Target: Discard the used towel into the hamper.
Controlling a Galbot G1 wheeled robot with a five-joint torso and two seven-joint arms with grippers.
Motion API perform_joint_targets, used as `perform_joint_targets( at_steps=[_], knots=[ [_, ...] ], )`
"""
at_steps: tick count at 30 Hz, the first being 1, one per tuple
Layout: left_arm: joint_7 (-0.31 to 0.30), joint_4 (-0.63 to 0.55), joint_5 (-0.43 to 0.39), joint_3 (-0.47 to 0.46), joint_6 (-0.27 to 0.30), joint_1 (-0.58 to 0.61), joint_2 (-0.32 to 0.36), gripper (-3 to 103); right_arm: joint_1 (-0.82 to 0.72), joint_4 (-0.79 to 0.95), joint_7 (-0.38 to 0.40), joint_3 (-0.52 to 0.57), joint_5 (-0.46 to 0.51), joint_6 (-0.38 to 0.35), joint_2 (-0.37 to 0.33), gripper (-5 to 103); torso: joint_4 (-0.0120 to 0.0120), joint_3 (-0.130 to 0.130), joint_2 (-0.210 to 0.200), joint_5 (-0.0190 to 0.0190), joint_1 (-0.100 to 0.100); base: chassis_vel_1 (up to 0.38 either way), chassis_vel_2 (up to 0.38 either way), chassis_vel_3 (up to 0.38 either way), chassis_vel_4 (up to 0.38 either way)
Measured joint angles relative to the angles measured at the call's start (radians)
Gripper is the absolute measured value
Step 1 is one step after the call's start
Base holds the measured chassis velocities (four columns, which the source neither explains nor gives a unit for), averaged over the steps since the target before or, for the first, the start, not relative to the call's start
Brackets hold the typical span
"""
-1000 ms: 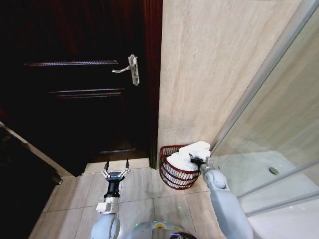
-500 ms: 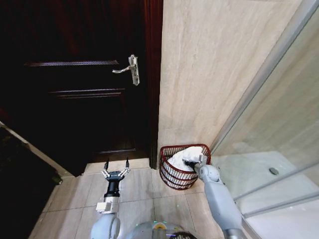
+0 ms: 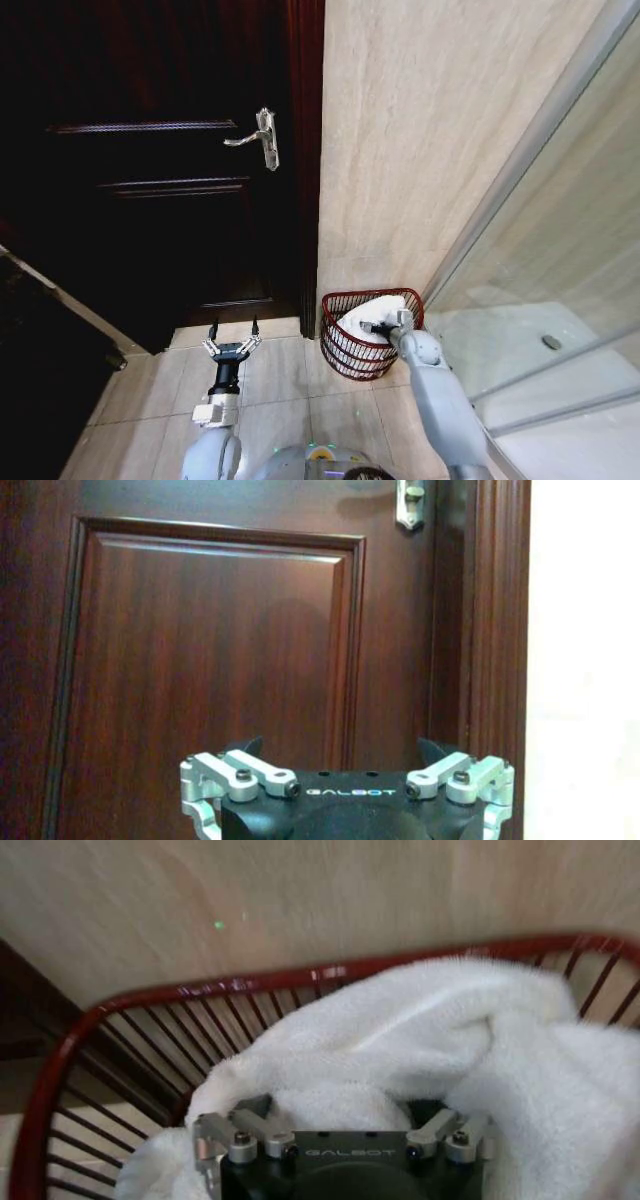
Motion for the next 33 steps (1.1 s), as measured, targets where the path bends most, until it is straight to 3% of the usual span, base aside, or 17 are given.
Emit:
perform_joint_targets(
  at_steps=[3,13,15,16,17,19,20,21,22,25,33],
  knots=[
    [0.000,0.004,0.000,0.005,-0.005,0.000,0.000,100,-0.040,0.132,0.041,0.013,-0.001,0.083,-0.023,100,0.0000,-0.001,0.001,-0.0016,0.000,0.000,0.000,0.000,0.000],
    [-0.008,0.006,-0.002,0.010,-0.011,-0.002,0.000,100,-0.215,0.449,0.043,0.063,0.018,0.182,-0.049,100,-0.0003,-0.001,0.001,-0.0019,-0.001,0.000,0.000,0.000,0.000],
    [-0.018,0.003,-0.002,0.014,-0.013,0.000,-0.003,100,-0.268,0.499,0.041,0.081,0.004,0.266,-0.042,100,-0.0001,-0.001,0.001,-0.0019,-0.001,0.000,0.000,0.000,0.000],
    [-0.026,-0.002,-0.003,0.015,-0.013,0.002,-0.005,100,-0.304,0.523,0.040,0.092,0.003,0.346,-0.035,100,-0.0002,-0.001,0.001,-0.0021,-0.001,0.000,0.000,0.000,0.000],
    [-0.026,-0.002,-0.003,0.015,-0.013,0.002,-0.005,100,-0.304,0.523,0.040,0.092,0.003,0.346,-0.035,100,-0.0002,-0.001,0.001,-0.0021,-0.001,0.000,0.000,0.000,0.000],
    [-0.034,-0.010,-0.005,0.016,-0.013,0.009,-0.009,100,-0.367,0.547,0.038,0.110,-0.011,0.485,-0.020,100,0.0000,-0.001,0.001,-0.0021,-0.001,0.000,0.000,0.000,0.000],
    [-0.037,-0.013,-0.005,0.016,-0.013,0.013,-0.009,100,-0.410,0.549,0.021,0.127,-0.038,0.587,-0.001,100,-0.0001,-0.001,0.001,-0.0023,-0.001,0.000,0.000,0.000,0.000],
    [-0.037,-0.013,-0.005,0.016,-0.013,0.013,-0.009,100,-0.410,0.549,0.021,0.127,-0.038,0.587,-0.001,100,-0.0001,-0.001,0.001,-0.0023,-0.001,0.000,0.000,0.000,0.000],
    [-0.037,-0.014,-0.005,0.018,-0.013,0.015,-0.009,100,-0.442,0.546,0.009,0.136,-0.056,0.663,0.017,100,-0.0003,-0.001,0.001,-0.0020,-0.001,0.000,0.000,0.000,0.000],
    [-0.037,-0.015,0.000,0.029,-0.014,0.020,-0.005,100,-0.503,0.545,0.010,0.144,-0.083,0.759,0.073,100,-0.0001,-0.001,0.001,-0.0021,-0.001,0.000,0.000,0.000,0.000],
    [-0.033,-0.019,0.002,0.040,-0.002,0.014,0.011,100,-0.591,0.583,0.029,0.150,-0.143,0.804,0.139,100,-0.0002,-0.001,0.001,-0.0023,-0.001,0.000,0.000,0.000,0.000]
  ],
)
